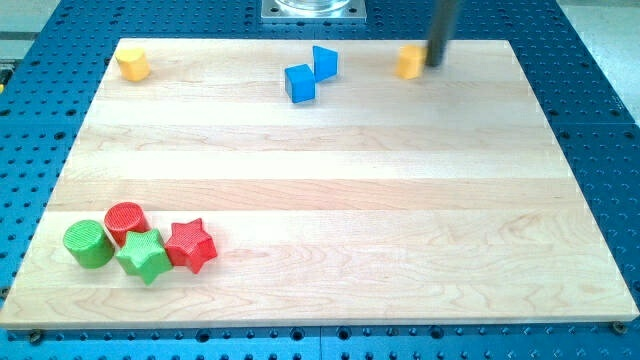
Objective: Push the yellow heart into the blue cube
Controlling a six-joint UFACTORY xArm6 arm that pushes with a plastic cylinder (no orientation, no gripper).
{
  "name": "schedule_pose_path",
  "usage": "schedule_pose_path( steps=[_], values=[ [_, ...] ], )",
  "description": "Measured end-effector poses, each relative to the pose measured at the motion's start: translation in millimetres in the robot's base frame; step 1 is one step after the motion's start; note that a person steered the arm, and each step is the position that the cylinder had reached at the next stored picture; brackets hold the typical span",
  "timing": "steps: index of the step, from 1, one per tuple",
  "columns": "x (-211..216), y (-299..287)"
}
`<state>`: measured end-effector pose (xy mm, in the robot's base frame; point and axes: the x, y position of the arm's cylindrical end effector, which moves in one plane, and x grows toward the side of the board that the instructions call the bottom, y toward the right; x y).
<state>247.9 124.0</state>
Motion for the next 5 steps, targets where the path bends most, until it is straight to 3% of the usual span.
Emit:
schedule_pose_path(
  steps=[1, 2, 3, 4, 5],
  values=[
    [12, 12],
    [23, -38],
    [27, -1],
    [1, 22],
    [-4, -30]
  ],
)
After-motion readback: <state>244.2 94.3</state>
